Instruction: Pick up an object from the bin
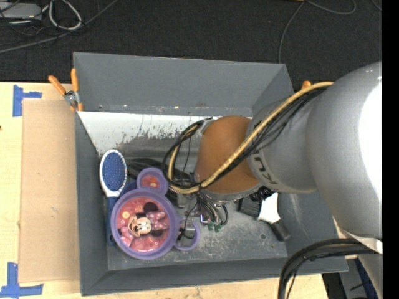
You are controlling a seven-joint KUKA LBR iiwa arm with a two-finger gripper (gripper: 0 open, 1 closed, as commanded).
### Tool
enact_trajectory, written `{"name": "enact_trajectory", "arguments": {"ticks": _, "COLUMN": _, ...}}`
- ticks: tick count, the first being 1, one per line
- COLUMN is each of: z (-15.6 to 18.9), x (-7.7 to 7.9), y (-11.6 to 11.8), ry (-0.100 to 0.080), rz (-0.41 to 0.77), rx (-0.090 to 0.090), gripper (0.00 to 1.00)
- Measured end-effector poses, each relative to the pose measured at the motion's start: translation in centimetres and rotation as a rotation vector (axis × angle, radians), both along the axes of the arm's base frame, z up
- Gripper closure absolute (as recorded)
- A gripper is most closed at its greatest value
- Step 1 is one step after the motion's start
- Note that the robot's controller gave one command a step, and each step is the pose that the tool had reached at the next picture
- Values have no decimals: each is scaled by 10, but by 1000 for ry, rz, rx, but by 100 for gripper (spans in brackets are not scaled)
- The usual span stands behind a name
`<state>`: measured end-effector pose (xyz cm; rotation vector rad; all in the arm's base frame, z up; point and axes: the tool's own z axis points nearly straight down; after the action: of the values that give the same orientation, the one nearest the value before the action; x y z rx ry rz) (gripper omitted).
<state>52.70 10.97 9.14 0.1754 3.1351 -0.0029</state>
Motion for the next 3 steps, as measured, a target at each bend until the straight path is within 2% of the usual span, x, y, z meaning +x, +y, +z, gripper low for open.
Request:
{"name": "enact_trajectory", "arguments": {"ticks": 1, "z": -10, "x": 4, "y": 18, "ry": -7, "rz": 68, "rx": -1, "gripper": 0}}
{"name": "enact_trajectory", "arguments": {"ticks": 2, "z": -16, "x": -1, "y": 38, "ry": 1, "rz": 13, "rx": -5, "gripper": 0}}
{"name": "enact_trajectory", "arguments": {"ticks": 3, "z": -21, "x": 2, "y": 71, "ry": 6, "rz": 40, "rx": -10, "gripper": 0}}
